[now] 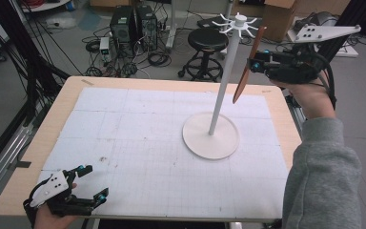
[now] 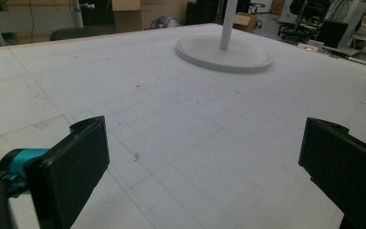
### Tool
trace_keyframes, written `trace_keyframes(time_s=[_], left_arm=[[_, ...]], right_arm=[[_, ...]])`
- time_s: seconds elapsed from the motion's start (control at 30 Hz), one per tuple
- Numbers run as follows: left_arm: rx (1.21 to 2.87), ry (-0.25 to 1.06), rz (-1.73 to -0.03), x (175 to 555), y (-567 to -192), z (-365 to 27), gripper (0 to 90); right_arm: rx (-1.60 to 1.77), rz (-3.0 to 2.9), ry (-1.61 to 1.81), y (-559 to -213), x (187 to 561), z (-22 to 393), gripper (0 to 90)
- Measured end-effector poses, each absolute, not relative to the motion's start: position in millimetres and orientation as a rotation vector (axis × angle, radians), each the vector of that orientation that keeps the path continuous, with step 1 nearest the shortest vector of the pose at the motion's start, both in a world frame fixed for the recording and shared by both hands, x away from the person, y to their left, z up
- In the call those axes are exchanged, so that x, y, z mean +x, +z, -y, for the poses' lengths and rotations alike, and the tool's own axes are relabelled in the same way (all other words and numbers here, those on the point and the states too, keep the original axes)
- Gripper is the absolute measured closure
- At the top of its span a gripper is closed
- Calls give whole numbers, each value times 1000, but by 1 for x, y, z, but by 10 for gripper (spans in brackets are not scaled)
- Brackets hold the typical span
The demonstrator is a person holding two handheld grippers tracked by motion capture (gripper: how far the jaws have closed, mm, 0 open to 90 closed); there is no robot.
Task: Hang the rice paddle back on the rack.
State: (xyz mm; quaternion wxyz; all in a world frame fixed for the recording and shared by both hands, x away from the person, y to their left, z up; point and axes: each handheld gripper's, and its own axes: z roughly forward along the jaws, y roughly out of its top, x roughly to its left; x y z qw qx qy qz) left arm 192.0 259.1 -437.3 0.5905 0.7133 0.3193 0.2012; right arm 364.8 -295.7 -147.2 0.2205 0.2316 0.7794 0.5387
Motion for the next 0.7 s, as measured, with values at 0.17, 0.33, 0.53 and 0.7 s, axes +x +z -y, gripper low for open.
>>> trace_keyframes(time_s=[0.17,0.33,0.53,0.7], left_arm=[[1662,468,-743,192,-437,-259,34],[1660,468,-741,192,-437,-259,34],[1665,463,-738,193,-438,-258,34],[1667,460,-737,194,-438,-257,34]], right_arm=[[645,-2160,1465,-148,367,292,644],[653,-2159,1441,-149,368,290,644],[676,-2157,1445,-152,367,290,644],[685,-2150,1436,-155,367,293,644]])
